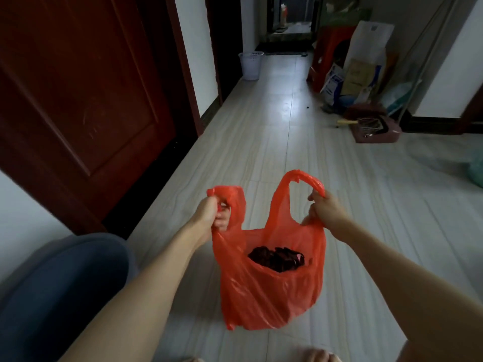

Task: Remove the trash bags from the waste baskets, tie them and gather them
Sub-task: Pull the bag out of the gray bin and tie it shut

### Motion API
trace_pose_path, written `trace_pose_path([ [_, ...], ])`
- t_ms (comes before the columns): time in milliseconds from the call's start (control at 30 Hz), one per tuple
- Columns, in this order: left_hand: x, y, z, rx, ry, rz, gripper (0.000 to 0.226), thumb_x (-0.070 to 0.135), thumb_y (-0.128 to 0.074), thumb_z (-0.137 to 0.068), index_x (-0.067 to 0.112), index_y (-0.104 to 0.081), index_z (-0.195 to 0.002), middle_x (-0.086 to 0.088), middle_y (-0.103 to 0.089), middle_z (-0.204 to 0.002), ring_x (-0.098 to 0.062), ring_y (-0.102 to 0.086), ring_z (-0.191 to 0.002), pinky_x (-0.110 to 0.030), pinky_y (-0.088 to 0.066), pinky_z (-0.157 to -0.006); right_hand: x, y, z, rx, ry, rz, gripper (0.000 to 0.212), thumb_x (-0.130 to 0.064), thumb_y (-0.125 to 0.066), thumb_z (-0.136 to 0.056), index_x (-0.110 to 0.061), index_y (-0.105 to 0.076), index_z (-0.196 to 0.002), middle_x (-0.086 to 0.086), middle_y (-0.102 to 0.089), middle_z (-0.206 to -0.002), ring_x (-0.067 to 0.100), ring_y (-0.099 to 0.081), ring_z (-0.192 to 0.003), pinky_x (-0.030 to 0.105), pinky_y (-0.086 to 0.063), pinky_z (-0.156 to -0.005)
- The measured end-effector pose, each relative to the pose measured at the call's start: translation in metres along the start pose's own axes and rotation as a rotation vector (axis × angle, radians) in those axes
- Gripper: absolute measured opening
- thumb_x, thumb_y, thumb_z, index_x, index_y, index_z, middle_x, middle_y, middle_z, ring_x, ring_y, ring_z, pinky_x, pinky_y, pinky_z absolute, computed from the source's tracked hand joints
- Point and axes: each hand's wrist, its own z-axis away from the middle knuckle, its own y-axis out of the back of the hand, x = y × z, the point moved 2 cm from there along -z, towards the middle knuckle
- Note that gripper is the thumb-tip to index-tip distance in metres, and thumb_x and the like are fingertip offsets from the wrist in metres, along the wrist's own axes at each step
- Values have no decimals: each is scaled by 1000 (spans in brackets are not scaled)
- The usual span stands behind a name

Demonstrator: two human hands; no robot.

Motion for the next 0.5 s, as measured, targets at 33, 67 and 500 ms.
trace_pose_path([
  [33,4,1,-2,50,-46,51,49,21,-24,-94,16,-33,-47,8,-26,-27,-4,-21,-20,-12,-14,-31,0,0,-1,19,4,8,18,-16,-33,-90,-11,-45,-102,6,-51,-65,18,-55,-47,31,-45,-55],
  [67,9,3,-2,101,-112,110,50,20,-23,-93,17,-37,-45,7,-31,-29,-4,-26,-24,-15,-18,-32,0,0,-1,15,12,12,18,-15,-38,-88,-11,-44,-105,5,-48,-71,18,-51,-51,32,-44,-55],
  [500,28,40,5,51,-239,439,46,1,-26,-83,8,-51,-122,-10,-58,-118,-28,-56,-109,-39,-41,-93,7,1,11,-118,2,255,21,-21,-52,-89,-12,-66,-75,9,-56,-74,20,-54,-63,29,-46,-59],
])
